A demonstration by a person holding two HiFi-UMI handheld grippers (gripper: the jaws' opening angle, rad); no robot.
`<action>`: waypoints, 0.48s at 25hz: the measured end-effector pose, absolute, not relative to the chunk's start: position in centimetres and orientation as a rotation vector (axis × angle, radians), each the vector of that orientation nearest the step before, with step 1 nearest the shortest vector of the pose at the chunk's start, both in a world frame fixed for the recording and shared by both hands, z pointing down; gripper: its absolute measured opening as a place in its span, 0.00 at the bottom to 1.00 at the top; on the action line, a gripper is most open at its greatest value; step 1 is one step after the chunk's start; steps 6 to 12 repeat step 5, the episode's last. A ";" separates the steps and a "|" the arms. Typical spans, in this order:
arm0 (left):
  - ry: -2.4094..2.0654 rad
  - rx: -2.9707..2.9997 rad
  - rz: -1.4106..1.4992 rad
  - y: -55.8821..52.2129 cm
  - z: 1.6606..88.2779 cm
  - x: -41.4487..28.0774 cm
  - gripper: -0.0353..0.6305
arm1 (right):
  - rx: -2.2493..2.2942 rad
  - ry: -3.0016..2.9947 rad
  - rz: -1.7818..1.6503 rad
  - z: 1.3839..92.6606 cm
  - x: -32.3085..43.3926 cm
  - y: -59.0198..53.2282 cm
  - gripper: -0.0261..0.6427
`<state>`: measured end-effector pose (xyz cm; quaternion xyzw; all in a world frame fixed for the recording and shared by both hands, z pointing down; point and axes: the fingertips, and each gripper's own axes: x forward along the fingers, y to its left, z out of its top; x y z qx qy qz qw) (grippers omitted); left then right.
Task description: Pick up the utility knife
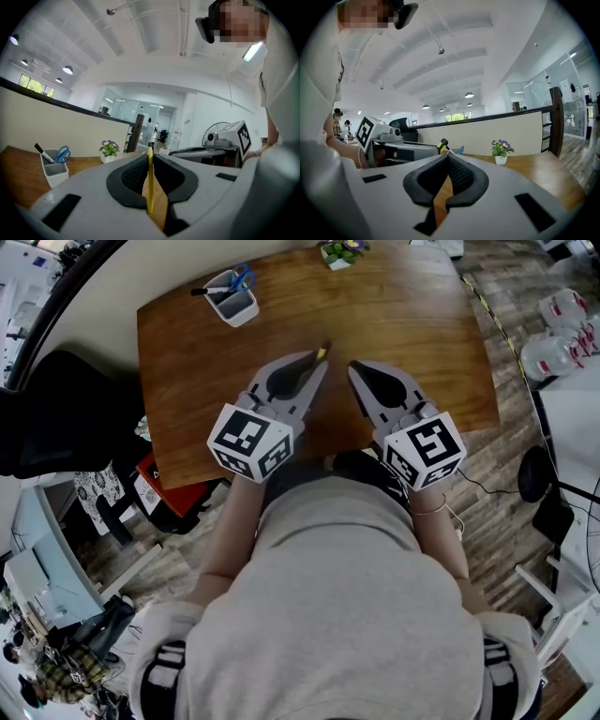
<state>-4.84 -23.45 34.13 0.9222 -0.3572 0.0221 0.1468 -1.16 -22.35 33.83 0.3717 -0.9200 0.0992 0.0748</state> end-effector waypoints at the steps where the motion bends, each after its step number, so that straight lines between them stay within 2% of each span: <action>1: -1.031 2.653 0.061 -23.5 34.1 -4.8 0.14 | 1.113 -2.762 0.303 33.9 -1.2 -22.3 0.06; 12: -1.040 2.647 0.052 -23.5 33.9 -4.9 0.14 | 1.106 -2.770 0.314 33.8 -1.2 -22.3 0.06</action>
